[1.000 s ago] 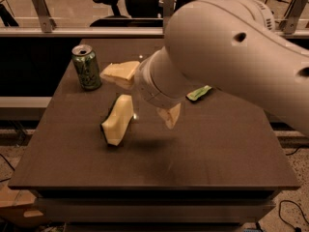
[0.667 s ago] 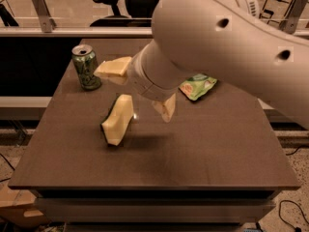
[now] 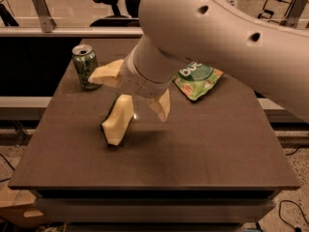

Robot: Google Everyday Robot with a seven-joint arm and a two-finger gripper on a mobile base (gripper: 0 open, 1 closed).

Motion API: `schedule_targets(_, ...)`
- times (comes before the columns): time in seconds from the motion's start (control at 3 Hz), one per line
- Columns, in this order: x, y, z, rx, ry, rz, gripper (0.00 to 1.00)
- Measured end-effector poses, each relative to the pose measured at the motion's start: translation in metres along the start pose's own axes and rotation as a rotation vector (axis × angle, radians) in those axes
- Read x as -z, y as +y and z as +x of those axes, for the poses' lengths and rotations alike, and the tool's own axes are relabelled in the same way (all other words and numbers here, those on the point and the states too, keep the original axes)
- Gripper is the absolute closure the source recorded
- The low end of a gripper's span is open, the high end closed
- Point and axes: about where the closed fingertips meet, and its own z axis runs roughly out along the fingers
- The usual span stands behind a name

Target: Pick sponge

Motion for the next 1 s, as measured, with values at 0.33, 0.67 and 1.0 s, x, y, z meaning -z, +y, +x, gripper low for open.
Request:
schedule_targets(0.33,-0.012,0.008,-0.007,-0.018,-0.056,-0.014,0.0)
schedule_targets(0.67,-0.021,0.015,-0.009,-0.044,-0.09,-0.021,0.0)
schedule_targets(1.0,-0.028,0.023,-0.007,-0.07,-0.107,-0.026,0.0)
